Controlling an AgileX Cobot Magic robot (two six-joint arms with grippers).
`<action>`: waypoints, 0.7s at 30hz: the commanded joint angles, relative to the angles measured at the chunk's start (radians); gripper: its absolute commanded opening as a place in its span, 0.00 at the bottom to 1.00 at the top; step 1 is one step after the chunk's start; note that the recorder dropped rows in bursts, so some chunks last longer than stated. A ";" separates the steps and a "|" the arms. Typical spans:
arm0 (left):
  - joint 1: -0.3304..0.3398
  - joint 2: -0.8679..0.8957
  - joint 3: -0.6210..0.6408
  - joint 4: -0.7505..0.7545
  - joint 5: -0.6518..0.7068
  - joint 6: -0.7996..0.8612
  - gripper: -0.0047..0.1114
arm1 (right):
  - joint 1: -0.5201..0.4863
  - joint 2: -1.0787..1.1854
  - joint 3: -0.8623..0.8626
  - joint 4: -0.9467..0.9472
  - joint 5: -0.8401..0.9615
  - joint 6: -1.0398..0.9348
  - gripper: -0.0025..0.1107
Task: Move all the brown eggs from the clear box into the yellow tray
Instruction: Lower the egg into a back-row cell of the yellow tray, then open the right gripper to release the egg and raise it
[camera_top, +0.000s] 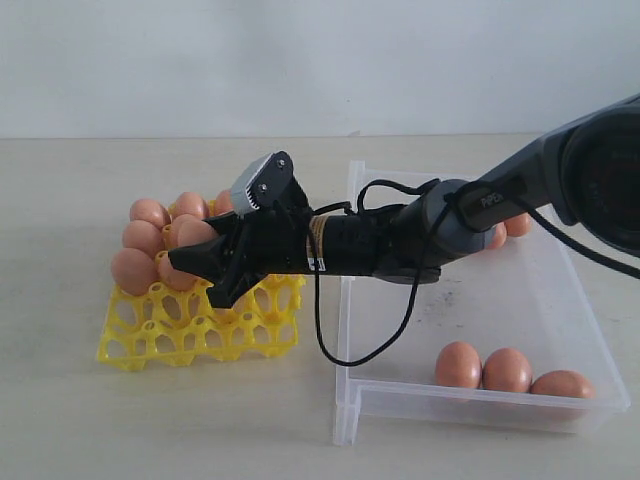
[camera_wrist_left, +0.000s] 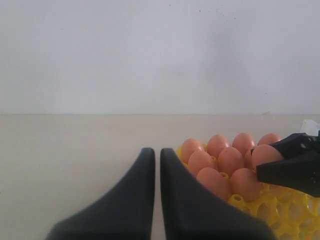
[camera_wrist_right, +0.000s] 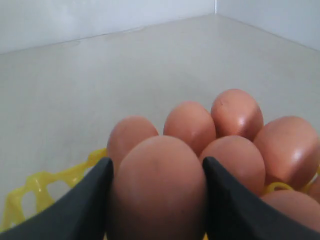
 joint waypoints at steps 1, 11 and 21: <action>0.002 -0.003 0.004 -0.005 -0.014 0.000 0.07 | 0.000 -0.007 -0.005 0.020 0.014 -0.009 0.02; 0.002 -0.003 0.004 -0.005 -0.014 0.000 0.07 | 0.000 -0.007 -0.005 0.062 0.062 0.001 0.02; 0.002 -0.003 0.004 -0.005 -0.014 0.000 0.07 | 0.000 -0.007 -0.005 0.047 0.060 0.030 0.40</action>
